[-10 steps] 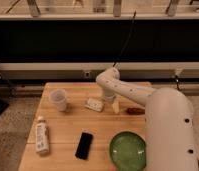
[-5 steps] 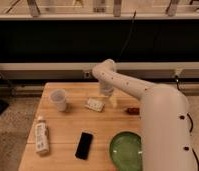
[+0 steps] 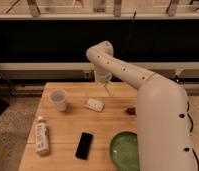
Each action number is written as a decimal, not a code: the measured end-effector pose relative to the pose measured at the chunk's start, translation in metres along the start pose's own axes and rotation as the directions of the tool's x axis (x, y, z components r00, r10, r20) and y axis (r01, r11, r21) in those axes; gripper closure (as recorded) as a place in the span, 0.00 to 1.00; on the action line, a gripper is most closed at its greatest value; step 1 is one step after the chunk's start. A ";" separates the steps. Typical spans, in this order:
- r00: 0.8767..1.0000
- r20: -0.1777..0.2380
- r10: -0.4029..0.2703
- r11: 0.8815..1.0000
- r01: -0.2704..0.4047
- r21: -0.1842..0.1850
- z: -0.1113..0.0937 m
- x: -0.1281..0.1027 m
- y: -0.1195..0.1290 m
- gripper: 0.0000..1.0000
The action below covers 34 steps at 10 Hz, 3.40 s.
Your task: Place the white sponge in the ceramic bowl
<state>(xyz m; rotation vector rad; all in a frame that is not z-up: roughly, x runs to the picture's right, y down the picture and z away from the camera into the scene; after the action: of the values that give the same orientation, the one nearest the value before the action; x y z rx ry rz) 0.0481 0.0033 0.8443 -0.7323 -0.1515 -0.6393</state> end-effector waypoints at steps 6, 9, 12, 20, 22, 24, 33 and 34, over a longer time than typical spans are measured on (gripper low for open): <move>0.995 0.060 0.074 0.996 -0.076 0.046 0.029 -0.033 -0.004 0.20; 0.986 0.075 0.148 0.985 -0.153 0.075 0.057 -0.055 -0.013 0.20; 0.970 0.064 0.236 0.966 -0.241 0.092 0.069 -0.057 -0.016 0.20; 0.915 0.100 0.390 0.918 -0.395 0.029 0.112 -0.047 -0.016 0.20; 0.910 0.110 0.400 0.914 -0.405 0.018 0.119 -0.047 -0.016 0.20; 0.906 0.118 0.406 0.912 -0.410 0.008 0.125 -0.050 -0.015 0.20; 0.909 0.144 0.390 0.919 -0.395 0.004 0.129 -0.065 -0.020 0.74; 0.911 0.148 0.385 0.921 -0.390 0.004 0.129 -0.066 -0.021 0.84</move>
<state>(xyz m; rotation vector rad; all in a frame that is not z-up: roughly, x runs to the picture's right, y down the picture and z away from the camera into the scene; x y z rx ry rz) -0.0057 0.1093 0.9290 -0.7506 -0.1440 -0.2026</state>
